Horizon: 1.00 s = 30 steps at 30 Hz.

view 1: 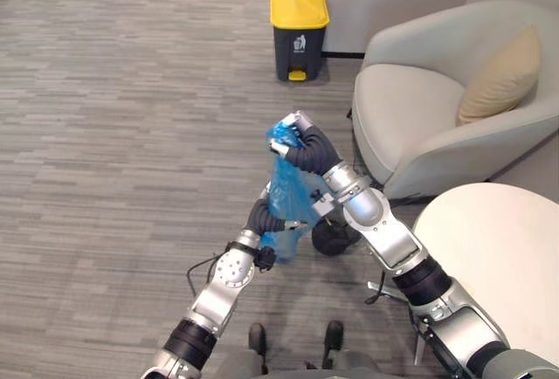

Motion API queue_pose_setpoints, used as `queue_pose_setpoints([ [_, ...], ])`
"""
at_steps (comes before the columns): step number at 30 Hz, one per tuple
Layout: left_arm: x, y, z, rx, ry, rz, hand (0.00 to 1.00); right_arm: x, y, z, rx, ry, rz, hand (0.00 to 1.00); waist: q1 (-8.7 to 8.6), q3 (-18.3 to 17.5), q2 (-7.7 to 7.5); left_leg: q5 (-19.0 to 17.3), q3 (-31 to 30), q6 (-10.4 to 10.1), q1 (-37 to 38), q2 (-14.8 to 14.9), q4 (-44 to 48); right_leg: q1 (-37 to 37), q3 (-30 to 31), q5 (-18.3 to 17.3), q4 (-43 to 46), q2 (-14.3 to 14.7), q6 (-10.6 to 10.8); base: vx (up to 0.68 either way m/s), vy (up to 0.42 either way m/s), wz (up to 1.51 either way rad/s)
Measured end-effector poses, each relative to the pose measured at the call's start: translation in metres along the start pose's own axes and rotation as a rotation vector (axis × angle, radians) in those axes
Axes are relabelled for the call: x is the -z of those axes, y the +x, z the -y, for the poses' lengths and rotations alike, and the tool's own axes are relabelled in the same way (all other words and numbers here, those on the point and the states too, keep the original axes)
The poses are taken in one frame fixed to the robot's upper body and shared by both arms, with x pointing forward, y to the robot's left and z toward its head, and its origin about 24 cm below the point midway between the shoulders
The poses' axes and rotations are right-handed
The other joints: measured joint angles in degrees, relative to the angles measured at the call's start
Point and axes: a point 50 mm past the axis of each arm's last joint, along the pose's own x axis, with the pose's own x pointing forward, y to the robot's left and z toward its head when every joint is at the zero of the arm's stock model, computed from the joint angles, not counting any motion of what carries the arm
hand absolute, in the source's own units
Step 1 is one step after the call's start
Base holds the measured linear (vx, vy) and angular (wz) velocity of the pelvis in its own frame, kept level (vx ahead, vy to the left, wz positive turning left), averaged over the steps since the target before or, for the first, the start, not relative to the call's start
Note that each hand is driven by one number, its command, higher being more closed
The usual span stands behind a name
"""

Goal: Gather rubbish on tea table into small bin, then transfer packed bag to large trash can.

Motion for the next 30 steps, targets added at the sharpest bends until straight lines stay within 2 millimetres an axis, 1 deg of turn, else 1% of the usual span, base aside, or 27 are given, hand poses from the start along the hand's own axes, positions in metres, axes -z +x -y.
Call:
queue_pose_setpoints([
  [2,0.000,0.001,-0.004,-0.052,0.025,0.000,0.00,-0.004,0.005,-0.012,-0.033,0.025,0.012,1.00,0.04,-0.38,-0.53,0.13,0.18,-0.16,0.09,0.59,-0.36,0.04,0.44,0.06,-0.37,0.72,-0.11,-0.06,-0.040,-0.09],
  [7,0.003,0.001,-0.002,-0.108,0.045,-0.016,0.00,-0.004,0.006,-0.026,-0.080,0.076,0.004,1.00,0.58,-0.87,-0.68,0.41,-0.14,-0.60,1.30,1.52,-0.35,1.11,0.63,0.13,-0.58,1.88,-0.20,0.01,-0.039,0.00],
  [8,0.005,0.001,0.000,-0.113,0.038,-0.026,1.00,-0.004,0.007,-0.030,-0.092,0.087,-0.007,1.00,0.71,-1.53,-0.70,0.41,-0.12,-0.61,1.24,1.60,-0.38,1.12,0.73,0.20,-0.86,2.15,-0.30,0.00,-0.018,-0.03],
  [10,0.004,0.002,0.003,-0.120,0.028,-0.030,1.00,-0.003,0.007,-0.033,-0.101,0.088,-0.011,1.00,1.27,-2.03,-0.71,0.46,-0.10,-0.71,1.10,2.22,-0.40,1.24,0.75,0.32,-1.21,2.46,-0.48,-0.01,-0.030,-0.03],
  [11,0.004,0.004,0.003,-0.119,0.030,-0.026,1.00,-0.002,0.011,-0.035,-0.117,0.083,-0.016,1.00,1.37,-2.03,-0.71,0.62,-0.13,-0.98,1.18,2.45,-0.52,1.37,0.75,0.31,-1.24,2.63,-0.48,0.00,0.000,0.00],
  [12,0.003,0.007,0.003,-0.119,0.039,-0.025,1.00,0.000,0.020,-0.037,-0.149,0.067,-0.028,1.00,1.51,-2.03,-0.71,0.98,-0.18,-1.47,1.92,2.52,-1.17,1.63,0.74,0.31,-1.40,2.76,-0.48,0.00,0.000,0.00],
  [15,0.002,0.012,0.001,-0.119,0.050,-0.023,1.00,0.003,0.026,-0.041,-0.175,0.050,-0.046,1.00,1.70,-2.15,-0.87,1.29,-0.50,-1.91,2.01,2.86,-1.56,1.96,0.68,0.45,-2.03,3.43,-0.68,-0.01,-0.010,0.03],
  [17,0.001,0.013,0.001,-0.120,0.052,-0.019,1.00,0.002,0.026,-0.047,-0.205,0.049,-0.046,1.00,1.78,-2.18,-0.87,1.58,-0.63,-2.35,2.00,3.24,-1.86,1.97,0.59,0.51,-2.23,3.60,-0.77,0.00,0.000,0.00],
  [18,0.005,0.016,0.006,-0.087,0.070,-0.044,1.00,-0.001,0.027,-0.056,-0.244,0.057,-0.037,1.00,1.71,-2.21,-0.84,1.68,-0.75,-2.48,1.99,3.43,-1.92,1.97,0.58,0.51,-2.26,3.90,-0.77,0.00,0.000,0.00],
  [20,0.005,0.016,0.008,-0.078,0.059,-0.048,1.00,-0.001,0.026,-0.066,-0.277,0.066,-0.039,1.00,1.56,-2.23,-0.84,1.73,-0.76,-2.56,1.98,3.68,-1.96,1.97,0.60,0.52,-2.40,4.26,-0.80,0.00,0.000,0.00],
  [23,0.004,0.017,0.012,-0.066,0.018,-0.052,1.00,0.002,0.026,-0.067,-0.280,0.069,-0.050,1.00,1.45,-2.28,-0.79,1.80,-0.74,-2.68,1.96,3.94,-2.06,2.00,0.61,0.59,-2.62,4.48,-0.90,0.00,0.000,0.00],
  [24,0.004,0.017,0.011,-0.067,0.011,-0.054,1.00,0.002,0.026,-0.067,-0.284,0.068,-0.050,0.00,1.40,-2.28,-0.79,1.80,-0.73,-2.68,1.96,3.97,-2.07,2.04,0.61,0.63,-2.71,4.51,-0.96,0.00,0.000,0.00],
  [25,0.004,0.017,0.011,-0.068,-0.003,-0.057,1.00,0.003,0.026,-0.067,-0.290,0.060,-0.051,0.00,1.35,-2.29,-0.78,1.80,-0.67,-2.68,1.95,3.96,-2.10,2.17,0.66,0.84,-3.09,4.54,-1.26,0.00,0.000,0.00],
  [30,0.003,0.017,0.013,-0.047,-0.026,-0.059,1.00,0.006,0.021,-0.062,-0.288,0.014,-0.044,0.00,1.15,-2.30,-0.78,1.80,-0.62,-2.67,2.00,3.96,-2.17,2.20,0.74,0.85,-3.11,4.55,-1.27,0.00,0.000,0.00],
])
